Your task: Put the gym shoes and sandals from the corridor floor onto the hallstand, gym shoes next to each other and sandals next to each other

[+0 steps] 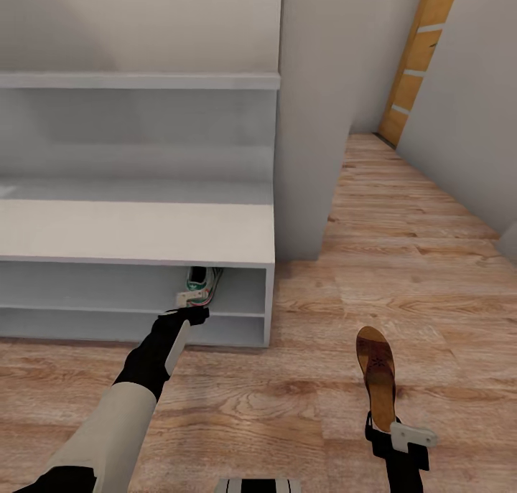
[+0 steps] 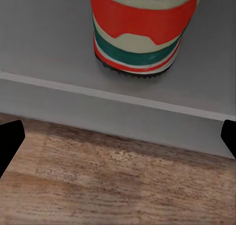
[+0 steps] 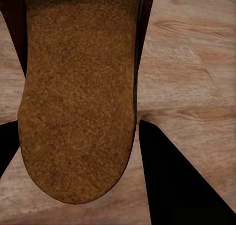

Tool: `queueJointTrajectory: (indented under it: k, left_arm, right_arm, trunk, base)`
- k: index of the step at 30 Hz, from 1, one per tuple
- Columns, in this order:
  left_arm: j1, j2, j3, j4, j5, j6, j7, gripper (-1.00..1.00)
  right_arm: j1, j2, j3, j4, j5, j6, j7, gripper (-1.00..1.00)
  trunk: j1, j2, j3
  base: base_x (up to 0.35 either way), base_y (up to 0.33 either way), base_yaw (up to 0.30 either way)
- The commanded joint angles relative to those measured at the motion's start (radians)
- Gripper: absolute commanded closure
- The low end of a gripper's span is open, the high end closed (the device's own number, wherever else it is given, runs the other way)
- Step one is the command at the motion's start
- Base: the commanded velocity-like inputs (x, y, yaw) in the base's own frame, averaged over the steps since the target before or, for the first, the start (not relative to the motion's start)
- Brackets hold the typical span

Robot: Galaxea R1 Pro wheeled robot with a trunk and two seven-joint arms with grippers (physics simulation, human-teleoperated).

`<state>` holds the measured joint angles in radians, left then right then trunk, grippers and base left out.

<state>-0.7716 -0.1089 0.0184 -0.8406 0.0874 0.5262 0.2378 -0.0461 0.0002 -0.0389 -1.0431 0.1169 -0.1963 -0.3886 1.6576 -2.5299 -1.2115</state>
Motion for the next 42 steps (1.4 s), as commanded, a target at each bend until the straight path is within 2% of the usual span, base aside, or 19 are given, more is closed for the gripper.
queueJointTrajectory:
  k: [1,8,21,42]
  left_arm:
    - [0.000,0.000,0.000,0.000,0.000,0.000,0.000,-1.00]
    - [0.000,0.000,0.000,0.000,0.000,0.000,0.000,-1.00]
    - [0.000,0.000,0.000,0.000,0.000,0.000,0.000,-1.00]
    - [0.000,0.000,0.000,0.000,0.000,-0.011,0.000,-1.00]
  right_arm:
    - [0.000,0.000,0.000,0.000,-0.003,-0.002,0.001,1.00]
    - [0.000,0.001,0.000,0.000,-0.003,-0.002,0.001,1.00]
    - [0.000,0.001,0.000,0.000,-0.003,-0.002,0.001,1.00]
    - [0.000,-0.002,0.001,0.003,-0.003,-0.001,0.001,1.00]
  trunk:
    - [0.000,0.000,0.000]
    - [0.000,0.000,0.000]
    - [0.000,0.000,0.000]
    - [0.000,0.000,0.000]
  base:
    - [-0.005,0.000,0.000]
    - [-0.034,0.000,0.000]
    - [-0.162,0.000,0.000]
    - [-0.021,0.000,0.000]
